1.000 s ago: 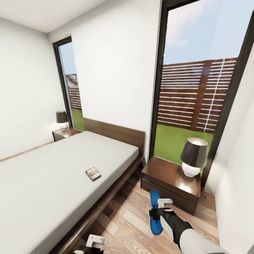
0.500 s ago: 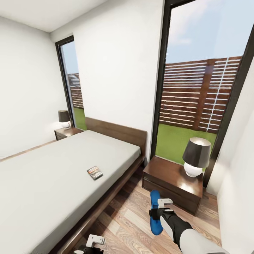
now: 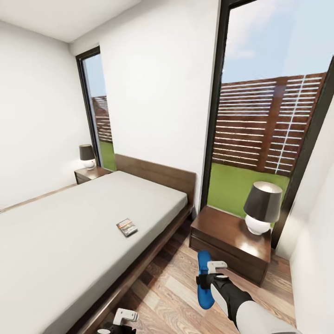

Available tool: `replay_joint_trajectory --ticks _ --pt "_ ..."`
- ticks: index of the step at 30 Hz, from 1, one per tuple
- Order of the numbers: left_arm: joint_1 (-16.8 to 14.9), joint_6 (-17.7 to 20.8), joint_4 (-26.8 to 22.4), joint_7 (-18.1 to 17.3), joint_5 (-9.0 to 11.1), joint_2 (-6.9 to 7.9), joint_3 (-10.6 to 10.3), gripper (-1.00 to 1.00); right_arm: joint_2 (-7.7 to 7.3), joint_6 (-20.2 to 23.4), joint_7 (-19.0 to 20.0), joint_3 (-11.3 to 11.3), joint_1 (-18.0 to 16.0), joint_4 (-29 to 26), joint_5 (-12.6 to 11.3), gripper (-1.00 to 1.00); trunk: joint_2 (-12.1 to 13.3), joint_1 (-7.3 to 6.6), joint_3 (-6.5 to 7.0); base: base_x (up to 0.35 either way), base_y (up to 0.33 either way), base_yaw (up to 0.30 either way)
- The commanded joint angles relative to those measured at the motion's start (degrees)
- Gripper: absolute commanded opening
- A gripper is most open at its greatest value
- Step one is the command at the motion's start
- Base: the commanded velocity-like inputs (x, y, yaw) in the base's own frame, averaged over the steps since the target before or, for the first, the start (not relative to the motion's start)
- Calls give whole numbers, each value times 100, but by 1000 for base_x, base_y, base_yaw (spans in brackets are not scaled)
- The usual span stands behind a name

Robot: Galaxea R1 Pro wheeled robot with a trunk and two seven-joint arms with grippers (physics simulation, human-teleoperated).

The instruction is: In the bedroom, move the book from the bed onto either nightstand, and place the two sandals side by side next to the bed.

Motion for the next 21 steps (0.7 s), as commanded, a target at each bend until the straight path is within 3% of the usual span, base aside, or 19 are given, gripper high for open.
replay_joint_trajectory --ticks 1,11,21 --pt "0 23 -8 20 61 2 -49 100 1 37 -22 11 1 -11 1 -100 -4 2 -3 14 6 22" --pt "0 23 -8 20 60 3 -49 100 1 37 -22 11 1 -11 1 -100 -4 2 -3 4 2 37" --pt "0 23 -8 20 62 3 -49 100 1 37 -22 11 1 -11 1 -100 -4 2 -14 0 0 194"
